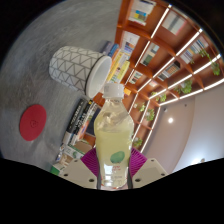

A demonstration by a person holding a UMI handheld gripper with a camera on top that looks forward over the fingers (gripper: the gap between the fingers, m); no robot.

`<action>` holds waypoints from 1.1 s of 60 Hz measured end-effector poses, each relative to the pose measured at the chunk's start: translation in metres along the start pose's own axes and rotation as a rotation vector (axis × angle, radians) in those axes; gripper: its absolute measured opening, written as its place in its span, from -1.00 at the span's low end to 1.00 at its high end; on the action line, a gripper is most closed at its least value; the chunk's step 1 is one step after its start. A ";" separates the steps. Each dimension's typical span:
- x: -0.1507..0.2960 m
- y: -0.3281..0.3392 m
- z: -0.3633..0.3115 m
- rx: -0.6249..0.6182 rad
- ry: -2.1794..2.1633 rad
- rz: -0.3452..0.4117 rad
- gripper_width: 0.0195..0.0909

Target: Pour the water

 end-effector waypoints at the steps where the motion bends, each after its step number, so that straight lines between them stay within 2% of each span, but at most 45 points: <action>1: 0.002 0.000 0.002 -0.015 0.031 0.002 -0.58; 12: 0.017 -0.001 0.010 -0.114 0.215 0.010 -0.57; 29: 0.013 0.002 0.008 -0.047 0.042 0.001 -0.56; 37: -0.003 0.008 0.005 0.115 -0.358 -0.006 -0.57; 43: -0.014 0.019 0.008 0.291 -0.773 0.013 -0.56; 44: -0.005 0.019 0.002 0.302 -0.839 0.009 -0.57; 48: -0.017 0.029 0.009 0.400 -1.094 0.065 -0.56; 50: -0.020 0.032 0.007 0.452 -1.197 0.070 -0.56; 51: -0.006 0.033 0.001 0.469 -1.252 0.066 -0.57; 52: -0.017 0.034 0.003 0.495 -1.303 0.075 -0.56; 56: -0.019 0.035 -0.003 0.589 -1.485 0.091 -0.57; 66: -0.010 0.038 -0.033 0.713 -1.838 0.130 -0.57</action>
Point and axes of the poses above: the point between the fingertips, and its own axes, seen from behind it with the camera up: z to the right, x up, y backward, against the way the camera looks, the point moved 8 cm from there along y, backward, against the way the camera looks, and after that the axes turned 11 degrees about -z, right-handed, at the moved point
